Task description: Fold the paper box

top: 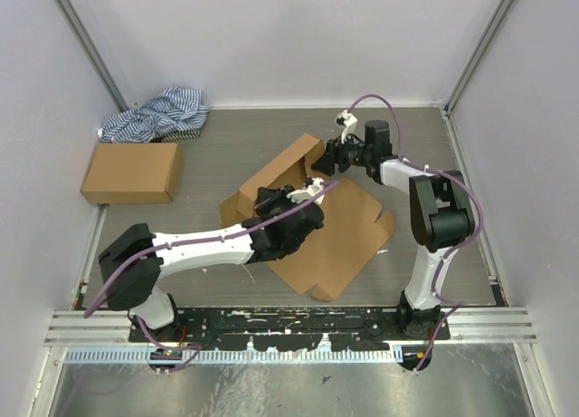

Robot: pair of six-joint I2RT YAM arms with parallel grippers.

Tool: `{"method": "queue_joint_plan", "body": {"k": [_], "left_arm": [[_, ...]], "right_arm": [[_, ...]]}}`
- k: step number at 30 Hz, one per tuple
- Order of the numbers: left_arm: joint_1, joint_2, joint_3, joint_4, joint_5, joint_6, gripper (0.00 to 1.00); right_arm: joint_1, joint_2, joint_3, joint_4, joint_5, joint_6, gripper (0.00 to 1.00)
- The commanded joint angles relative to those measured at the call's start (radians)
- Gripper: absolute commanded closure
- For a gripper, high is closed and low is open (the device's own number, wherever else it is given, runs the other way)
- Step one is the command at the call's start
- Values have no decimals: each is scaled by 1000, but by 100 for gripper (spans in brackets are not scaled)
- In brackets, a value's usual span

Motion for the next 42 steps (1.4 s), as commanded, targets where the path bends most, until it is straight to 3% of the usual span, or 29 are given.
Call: {"method": "queue_joint_plan", "body": {"k": [1, 4, 7, 9, 13, 19, 27, 29, 32, 35, 42], "left_arm": [[-1, -1, -7, 28, 41, -30, 100], [-1, 11, -1, 30, 48, -31, 100], [-1, 23, 8, 28, 44, -28, 100], [0, 29, 14, 28, 41, -28, 100], [-1, 39, 17, 18, 31, -41, 100], [-1, 19, 16, -8, 20, -63, 100], [-10, -35, 28, -41, -6, -82, 99], [-19, -53, 35, -72, -1, -115, 87], [-47, -85, 34, -105, 14, -159, 51], [-98, -134, 27, -117, 31, -199, 35], [-234, -307, 9, -172, -23, -400, 31]], "right_arm": [[4, 23, 57, 46, -74, -7, 35], [5, 42, 61, 74, -69, 15, 43], [11, 41, 57, 55, 24, 45, 65], [24, 10, 13, 74, 137, 73, 78], [68, -87, -119, 158, 387, 157, 95], [146, -159, -258, 217, 665, 203, 98], [171, -285, -425, 313, 836, 224, 99], [173, -308, -436, 300, 842, 219, 99], [174, -335, -444, 263, 855, 223, 99], [175, -370, -448, 202, 884, 254, 99], [211, -502, -550, 171, 941, 309, 99]]}}
